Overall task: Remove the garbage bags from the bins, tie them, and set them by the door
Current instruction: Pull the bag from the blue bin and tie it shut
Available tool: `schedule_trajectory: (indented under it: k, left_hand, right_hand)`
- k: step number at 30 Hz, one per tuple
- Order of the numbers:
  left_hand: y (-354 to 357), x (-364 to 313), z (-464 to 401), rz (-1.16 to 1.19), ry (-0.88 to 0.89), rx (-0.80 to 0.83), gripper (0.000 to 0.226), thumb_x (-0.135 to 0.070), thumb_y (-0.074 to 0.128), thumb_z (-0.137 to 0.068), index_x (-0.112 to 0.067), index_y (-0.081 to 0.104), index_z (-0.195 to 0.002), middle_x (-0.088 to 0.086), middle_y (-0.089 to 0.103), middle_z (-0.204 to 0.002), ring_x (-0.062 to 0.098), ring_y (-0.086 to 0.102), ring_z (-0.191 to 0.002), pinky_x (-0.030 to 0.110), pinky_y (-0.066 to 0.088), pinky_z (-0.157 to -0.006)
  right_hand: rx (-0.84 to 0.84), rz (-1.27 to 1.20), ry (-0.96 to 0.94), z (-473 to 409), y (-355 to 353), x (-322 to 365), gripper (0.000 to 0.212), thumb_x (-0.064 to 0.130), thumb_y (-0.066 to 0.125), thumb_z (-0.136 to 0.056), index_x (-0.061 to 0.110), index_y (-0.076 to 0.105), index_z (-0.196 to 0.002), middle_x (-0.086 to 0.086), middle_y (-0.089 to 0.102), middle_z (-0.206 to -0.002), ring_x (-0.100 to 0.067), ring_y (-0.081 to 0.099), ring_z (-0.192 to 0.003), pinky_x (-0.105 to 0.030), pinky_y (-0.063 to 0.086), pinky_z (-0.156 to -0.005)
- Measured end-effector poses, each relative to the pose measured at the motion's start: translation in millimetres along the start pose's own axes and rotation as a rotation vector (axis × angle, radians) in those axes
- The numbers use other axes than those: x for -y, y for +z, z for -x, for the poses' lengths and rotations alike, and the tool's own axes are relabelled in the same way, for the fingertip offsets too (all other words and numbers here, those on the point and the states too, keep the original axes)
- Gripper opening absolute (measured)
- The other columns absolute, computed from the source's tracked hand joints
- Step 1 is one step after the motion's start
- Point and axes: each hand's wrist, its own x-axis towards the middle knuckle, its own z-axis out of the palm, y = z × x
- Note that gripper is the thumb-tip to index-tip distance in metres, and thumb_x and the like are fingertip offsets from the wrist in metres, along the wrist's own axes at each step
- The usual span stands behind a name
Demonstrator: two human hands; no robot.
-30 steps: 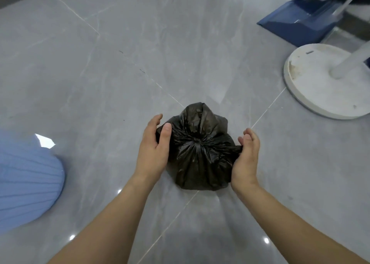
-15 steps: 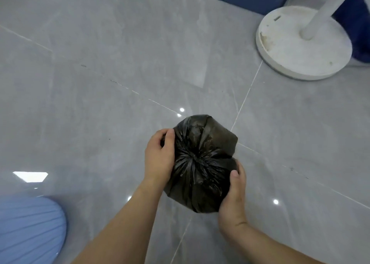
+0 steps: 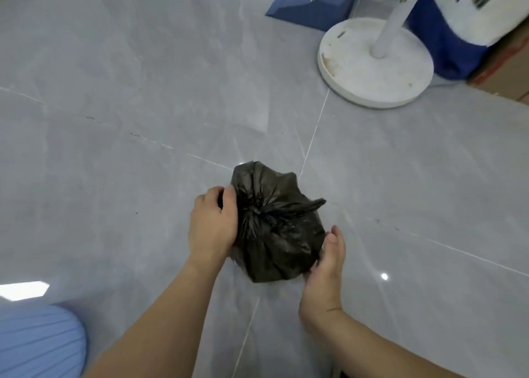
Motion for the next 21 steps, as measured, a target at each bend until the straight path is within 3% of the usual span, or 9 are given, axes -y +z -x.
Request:
schedule_trajectory:
  k: [3, 6, 10, 13, 16, 21]
  left_hand:
    - [10.8, -7.8, 8.4, 0.235, -0.016, 0.123, 0.034, -0.043, 0.039, -0.097, -0.024, 0.067, -0.103, -0.009, 0.066, -0.100, 0.011, 0.061, -0.099, 0.034, 0.048, -0.088]
    - [19.4, -15.3, 20.4, 0.296, -0.061, 0.148, 0.026, -0.042, 0.045, -0.097, -0.025, 0.064, -0.104, -0.011, 0.066, -0.098, 0.009, 0.062, -0.096, 0.035, 0.050, -0.088]
    - [17.0, -27.3, 27.9, 0.347, 0.019, 0.187, 0.028, -0.031, 0.051, -0.096, -0.030, 0.043, -0.123, -0.008, 0.057, -0.100, 0.012, 0.061, -0.089, 0.031, 0.049, -0.076]
    - [10.3, -26.2, 27.1, 0.258, 0.192, 0.292, 0.039, -0.022, 0.052, -0.088, -0.034, 0.033, -0.120, -0.008, 0.051, -0.108, 0.013, 0.060, -0.085, 0.028, 0.048, -0.070]
    - [14.7, -23.1, 27.0, 0.034, 0.294, 0.285, 0.033, -0.017, 0.055, -0.088, -0.030, 0.041, -0.115, -0.005, 0.052, -0.110, 0.008, 0.057, -0.086, 0.031, 0.049, -0.077]
    - [23.6, -25.8, 28.6, -0.077, 0.367, 0.244, 0.010, -0.018, 0.050, -0.095, -0.019, 0.059, -0.100, -0.006, 0.051, -0.100, 0.004, 0.052, -0.090, 0.035, 0.048, -0.086]
  right_hand:
    - [-0.002, -0.015, 0.044, 8.7, -1.3, -6.7, 0.077, 0.070, 0.054, -0.066, 0.056, 0.029, -0.138, 0.012, 0.034, -0.151, -0.013, 0.040, -0.134, -0.044, 0.036, -0.112]
    - [0.003, 0.041, -0.062, -4.8, -0.6, 7.1, 0.088, 0.078, 0.057, -0.066, 0.051, 0.025, -0.143, 0.014, 0.028, -0.153, -0.012, 0.035, -0.138, -0.045, 0.033, -0.114]
    - [-0.021, 0.180, -0.331, -21.0, -19.8, 37.2, 0.082, 0.071, 0.038, -0.079, 0.029, 0.029, -0.148, 0.010, 0.027, -0.154, -0.003, 0.024, -0.142, -0.036, 0.021, -0.120]
    - [0.161, 0.364, -0.548, -27.4, -34.6, 46.9, 0.066, 0.070, 0.036, -0.088, 0.029, 0.045, -0.139, 0.008, 0.043, -0.143, -0.008, 0.035, -0.138, -0.037, 0.027, -0.116]
    - [0.172, 0.349, -0.442, -36.1, -30.1, 46.6, 0.033, 0.068, 0.049, -0.085, 0.050, 0.059, -0.111, 0.010, 0.058, -0.127, -0.010, 0.049, -0.127, -0.042, 0.037, -0.110]
    - [0.068, 0.175, -0.233, -57.5, -15.8, 61.9, 0.024, 0.042, 0.057, -0.093, 0.026, 0.071, -0.103, 0.009, 0.071, -0.106, -0.004, 0.064, -0.105, -0.039, 0.047, -0.103]
